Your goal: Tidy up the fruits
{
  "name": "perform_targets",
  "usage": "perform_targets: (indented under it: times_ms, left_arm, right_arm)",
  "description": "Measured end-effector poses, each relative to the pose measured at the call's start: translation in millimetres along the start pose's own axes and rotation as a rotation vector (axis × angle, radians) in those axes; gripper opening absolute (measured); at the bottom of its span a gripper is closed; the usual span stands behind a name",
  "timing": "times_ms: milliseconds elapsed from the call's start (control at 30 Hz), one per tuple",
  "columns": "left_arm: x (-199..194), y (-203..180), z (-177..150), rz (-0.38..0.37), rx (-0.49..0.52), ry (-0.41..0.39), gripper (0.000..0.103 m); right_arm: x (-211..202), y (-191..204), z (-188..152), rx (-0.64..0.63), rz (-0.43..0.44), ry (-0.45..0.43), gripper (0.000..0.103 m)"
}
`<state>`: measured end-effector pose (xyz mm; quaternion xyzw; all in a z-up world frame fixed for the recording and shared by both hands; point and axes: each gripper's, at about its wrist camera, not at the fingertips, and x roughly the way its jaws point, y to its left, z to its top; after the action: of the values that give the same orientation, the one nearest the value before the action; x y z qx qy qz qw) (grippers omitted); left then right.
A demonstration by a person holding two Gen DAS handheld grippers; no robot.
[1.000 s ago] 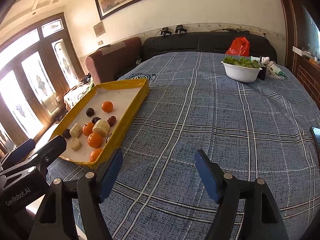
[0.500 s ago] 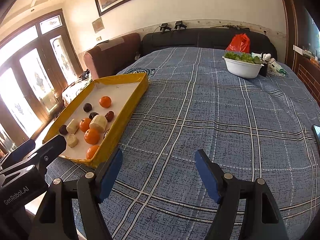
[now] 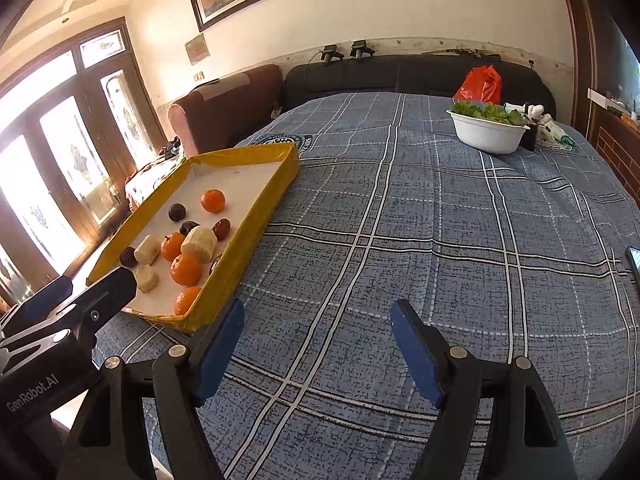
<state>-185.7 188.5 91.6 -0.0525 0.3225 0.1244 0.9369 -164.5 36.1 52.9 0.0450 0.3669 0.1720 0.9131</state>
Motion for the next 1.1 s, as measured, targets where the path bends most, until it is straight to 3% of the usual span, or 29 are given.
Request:
perform_targets:
  times_ms: [1100]
  left_arm:
    - [1.8, -2.7, -1.3, -0.009, 0.007, 0.013, 0.103]
  right_arm:
    - [1.3, 1.6, -3.4, 0.008, 0.0, 0.008, 0.082]
